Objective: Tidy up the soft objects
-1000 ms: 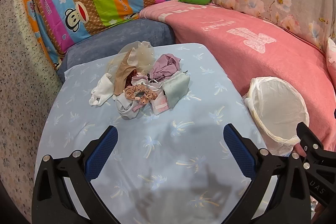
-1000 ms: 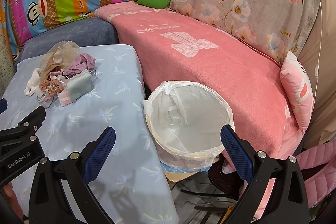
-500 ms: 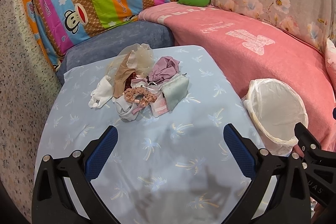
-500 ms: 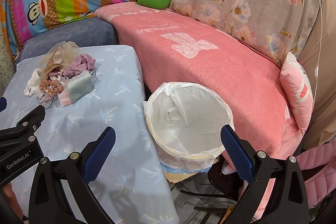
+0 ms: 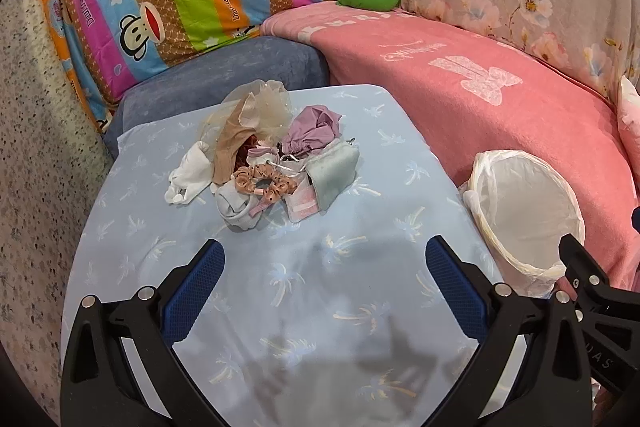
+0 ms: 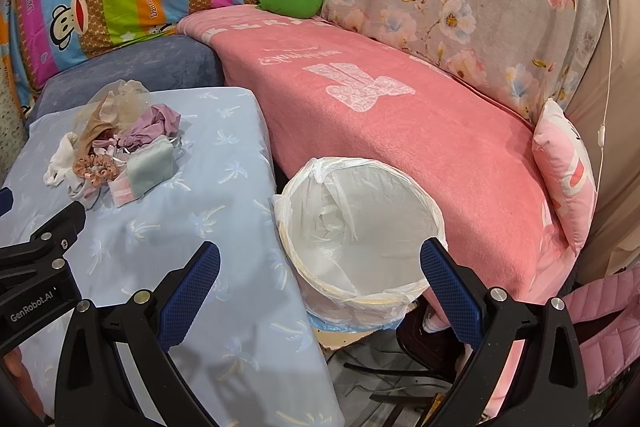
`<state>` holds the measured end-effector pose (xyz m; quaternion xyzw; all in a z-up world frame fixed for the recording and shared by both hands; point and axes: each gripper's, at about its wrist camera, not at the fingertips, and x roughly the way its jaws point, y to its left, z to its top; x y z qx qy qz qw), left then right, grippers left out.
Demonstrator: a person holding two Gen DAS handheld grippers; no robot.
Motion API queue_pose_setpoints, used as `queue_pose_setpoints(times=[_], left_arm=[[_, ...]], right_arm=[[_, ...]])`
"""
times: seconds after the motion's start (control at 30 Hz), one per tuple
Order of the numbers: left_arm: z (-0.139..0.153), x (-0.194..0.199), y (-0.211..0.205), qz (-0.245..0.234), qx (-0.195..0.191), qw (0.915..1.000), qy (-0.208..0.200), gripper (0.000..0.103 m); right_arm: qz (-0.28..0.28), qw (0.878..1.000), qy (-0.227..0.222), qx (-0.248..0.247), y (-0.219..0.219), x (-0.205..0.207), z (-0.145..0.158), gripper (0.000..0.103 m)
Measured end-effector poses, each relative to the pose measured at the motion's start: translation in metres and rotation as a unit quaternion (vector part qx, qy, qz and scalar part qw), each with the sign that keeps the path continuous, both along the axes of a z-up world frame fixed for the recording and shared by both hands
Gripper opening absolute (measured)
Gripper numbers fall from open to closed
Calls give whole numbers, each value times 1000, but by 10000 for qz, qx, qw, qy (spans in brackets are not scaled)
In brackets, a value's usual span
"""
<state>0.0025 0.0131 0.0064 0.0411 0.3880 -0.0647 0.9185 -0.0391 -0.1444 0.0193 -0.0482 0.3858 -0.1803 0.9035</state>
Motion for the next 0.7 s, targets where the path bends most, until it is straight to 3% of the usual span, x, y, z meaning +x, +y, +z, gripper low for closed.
queue_pose_setpoints(times=[0.7], left_arm=[[-1,10,13,-97,10,9999,-72,96]], right_arm=[[-89,9998,-136,117,16,9,-9,97]])
